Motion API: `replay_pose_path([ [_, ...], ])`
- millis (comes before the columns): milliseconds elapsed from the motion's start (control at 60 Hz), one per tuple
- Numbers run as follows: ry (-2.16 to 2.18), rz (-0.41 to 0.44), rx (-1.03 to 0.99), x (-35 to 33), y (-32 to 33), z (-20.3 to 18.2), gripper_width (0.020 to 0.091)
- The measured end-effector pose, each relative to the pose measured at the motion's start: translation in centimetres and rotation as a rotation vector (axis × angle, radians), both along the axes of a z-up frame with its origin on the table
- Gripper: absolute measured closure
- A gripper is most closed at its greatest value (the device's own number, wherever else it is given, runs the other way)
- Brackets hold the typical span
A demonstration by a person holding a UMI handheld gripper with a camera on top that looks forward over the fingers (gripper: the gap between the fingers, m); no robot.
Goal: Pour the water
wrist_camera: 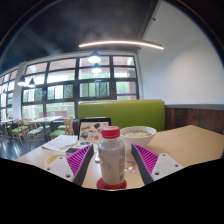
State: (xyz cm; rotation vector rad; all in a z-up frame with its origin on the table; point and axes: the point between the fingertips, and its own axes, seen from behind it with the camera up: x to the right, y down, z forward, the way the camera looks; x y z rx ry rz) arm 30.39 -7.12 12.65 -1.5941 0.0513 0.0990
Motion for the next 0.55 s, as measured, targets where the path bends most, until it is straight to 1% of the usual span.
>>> replay_pose_path([
  [50, 0.009, 0.001, 0.001, 0.9, -2.4, 1.1, 0.0277],
  [67, 0.007, 0.006, 0.0, -0.2, -2.9, 1.4, 0.0277],
  [150, -0.011, 0.004, -0.006, 1.2, -7.4, 2.8, 0.0277],
  [167, -0.018, 0.006, -0.008, -0.2, -8.2, 3.0, 0.0277],
  [217, -0.027, 0.001, -0.001, 0.7, -10.8, 3.6, 0.028],
  [250, -0.016, -0.007, -0.007, 1.5, -12.9, 3.8, 0.0278],
  [267, -0.008, -0.008, -0.01, 0.0, -13.8, 3.8, 0.0278],
  [300, 0.007, -0.006, -0.013, 0.4, -15.5, 3.8, 0.0276],
  [450, 0.017, 0.029, -0.011, -0.4, -23.7, 3.6, 0.0277],
  [550, 0.007, 0.02, 0.008, -0.3, -26.5, 3.9, 0.0277],
])
